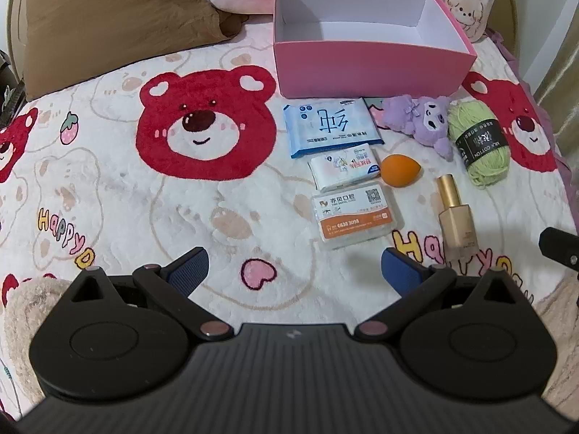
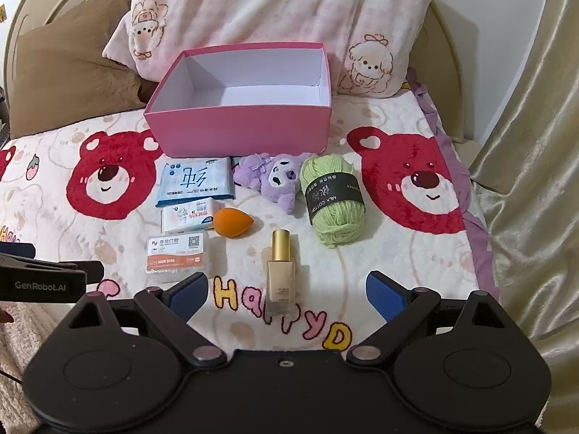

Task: Organize objects

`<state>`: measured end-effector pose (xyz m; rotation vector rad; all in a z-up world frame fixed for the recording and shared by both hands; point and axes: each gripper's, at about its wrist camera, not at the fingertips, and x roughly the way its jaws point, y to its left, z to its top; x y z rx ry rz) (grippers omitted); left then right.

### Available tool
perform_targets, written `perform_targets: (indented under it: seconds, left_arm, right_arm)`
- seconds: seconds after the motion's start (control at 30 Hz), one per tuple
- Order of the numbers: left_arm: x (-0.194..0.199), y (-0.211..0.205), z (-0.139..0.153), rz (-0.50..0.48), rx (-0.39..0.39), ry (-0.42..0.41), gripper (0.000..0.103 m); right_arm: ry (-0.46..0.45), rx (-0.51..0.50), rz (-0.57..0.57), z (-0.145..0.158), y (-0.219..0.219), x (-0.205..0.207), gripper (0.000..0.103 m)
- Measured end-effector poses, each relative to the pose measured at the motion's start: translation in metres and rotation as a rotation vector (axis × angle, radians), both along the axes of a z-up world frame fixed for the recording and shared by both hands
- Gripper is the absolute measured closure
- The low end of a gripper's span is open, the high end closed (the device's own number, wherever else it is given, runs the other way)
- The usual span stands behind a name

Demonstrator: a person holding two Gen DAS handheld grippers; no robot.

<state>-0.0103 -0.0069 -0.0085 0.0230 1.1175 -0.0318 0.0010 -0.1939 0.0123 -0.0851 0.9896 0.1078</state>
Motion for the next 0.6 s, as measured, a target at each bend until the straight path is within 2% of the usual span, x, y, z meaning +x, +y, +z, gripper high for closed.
perform_targets:
  seconds: [0.6]
  left_arm:
    - [-0.0040,-0.0005,0.0010,0.008,-0.018,0.005,0.000]
  right_arm:
    - [0.000,-0.016,0.006,0.0005,0.0017,-0.0030,0.007]
